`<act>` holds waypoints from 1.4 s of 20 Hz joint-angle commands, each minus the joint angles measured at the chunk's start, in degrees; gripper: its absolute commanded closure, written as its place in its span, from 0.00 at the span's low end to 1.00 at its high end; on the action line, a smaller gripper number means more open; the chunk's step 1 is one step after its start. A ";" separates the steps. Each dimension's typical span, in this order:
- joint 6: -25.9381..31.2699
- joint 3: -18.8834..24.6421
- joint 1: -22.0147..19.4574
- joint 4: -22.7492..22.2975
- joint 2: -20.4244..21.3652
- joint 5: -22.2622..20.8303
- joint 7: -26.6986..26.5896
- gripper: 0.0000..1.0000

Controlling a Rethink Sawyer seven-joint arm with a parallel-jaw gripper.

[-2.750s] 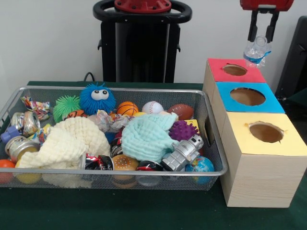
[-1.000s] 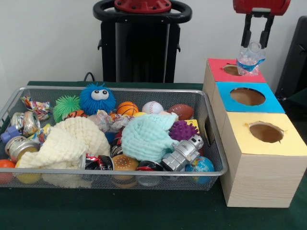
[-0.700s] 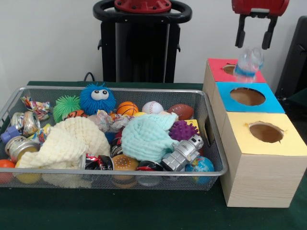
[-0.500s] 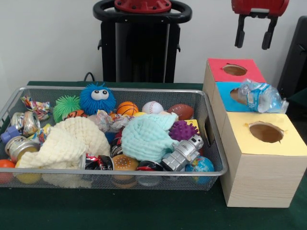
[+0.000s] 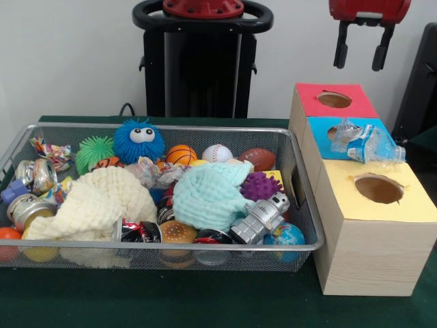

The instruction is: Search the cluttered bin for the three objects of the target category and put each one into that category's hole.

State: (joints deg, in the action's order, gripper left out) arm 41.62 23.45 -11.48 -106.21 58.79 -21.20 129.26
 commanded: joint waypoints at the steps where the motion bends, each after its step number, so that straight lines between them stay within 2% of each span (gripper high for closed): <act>1: -0.16 1.37 -0.73 -0.74 -1.95 -1.72 -3.93 0.00; 12: -2.06 1.04 -0.42 -1.14 -2.72 -2.72 -3.26 0.00; 19: -1.28 0.48 0.81 2.40 -4.79 -3.45 -2.27 0.00; 28: -0.74 -0.25 1.74 4.49 -6.82 -4.43 -2.69 0.00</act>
State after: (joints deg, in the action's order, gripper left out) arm 41.61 23.46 -9.54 -104.37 54.73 -21.21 129.26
